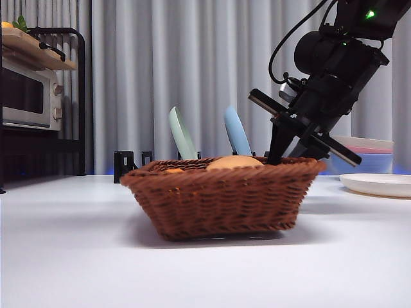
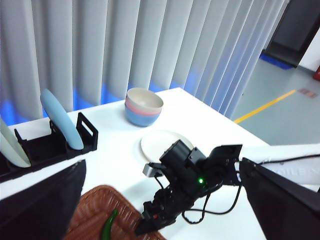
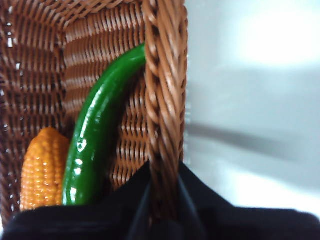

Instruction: Pick up the basket,pick up the corn from the table,pick up the potato from the table,pick up the cucumber from the table,put all items into the basket

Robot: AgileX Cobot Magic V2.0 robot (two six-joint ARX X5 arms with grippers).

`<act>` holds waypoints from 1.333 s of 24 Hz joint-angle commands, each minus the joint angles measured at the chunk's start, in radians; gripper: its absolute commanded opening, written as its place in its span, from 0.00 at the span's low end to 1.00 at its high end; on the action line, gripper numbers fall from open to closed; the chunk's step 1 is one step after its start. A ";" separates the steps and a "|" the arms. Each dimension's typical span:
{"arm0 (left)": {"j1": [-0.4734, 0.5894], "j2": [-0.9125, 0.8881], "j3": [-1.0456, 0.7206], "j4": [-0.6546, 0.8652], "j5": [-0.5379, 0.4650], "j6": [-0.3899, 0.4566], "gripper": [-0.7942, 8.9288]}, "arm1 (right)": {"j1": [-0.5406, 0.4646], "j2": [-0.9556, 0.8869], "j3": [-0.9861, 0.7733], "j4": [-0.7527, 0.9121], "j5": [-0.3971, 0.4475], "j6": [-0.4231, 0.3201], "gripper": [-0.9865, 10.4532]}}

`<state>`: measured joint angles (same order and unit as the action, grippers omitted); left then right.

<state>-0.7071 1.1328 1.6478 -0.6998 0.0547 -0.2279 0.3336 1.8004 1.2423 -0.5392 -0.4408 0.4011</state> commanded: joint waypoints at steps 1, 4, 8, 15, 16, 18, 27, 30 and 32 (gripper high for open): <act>0.000 0.003 -0.003 -0.024 -0.003 0.029 0.69 | 0.000 -0.006 0.004 -0.034 0.032 0.010 0.41; 0.000 0.008 -0.003 -0.040 -0.032 0.063 0.69 | -0.022 -0.043 0.004 -0.064 0.030 -0.011 0.51; 0.004 0.024 -0.003 -0.123 -0.250 0.236 0.25 | -0.060 -0.184 0.004 -0.066 0.035 -0.091 0.46; 0.183 -0.005 -0.190 -0.006 -0.389 0.355 0.07 | -0.060 -0.546 0.003 -0.068 0.367 -0.409 0.07; 0.206 -0.028 -0.244 0.043 -0.384 0.364 0.07 | -0.056 -0.578 0.000 -0.051 0.378 -0.415 0.07; 0.243 -0.087 -0.361 0.142 -0.363 0.368 0.07 | -0.051 -0.640 -0.020 0.002 0.396 -0.420 0.07; 0.303 -0.415 -0.814 0.419 -0.299 0.367 0.07 | -0.043 -0.977 -0.331 0.248 0.449 -0.448 0.07; 0.303 -0.512 -0.916 0.435 -0.277 0.367 0.07 | -0.043 -1.100 -0.466 0.280 0.472 -0.449 0.07; 0.303 -0.566 -0.974 0.443 -0.254 0.361 0.07 | -0.043 -1.178 -0.541 0.287 0.478 -0.455 0.07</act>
<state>-0.4065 0.5922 0.7059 -0.2680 -0.2111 0.1307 0.2878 0.6559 0.7399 -0.2638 0.0303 -0.0437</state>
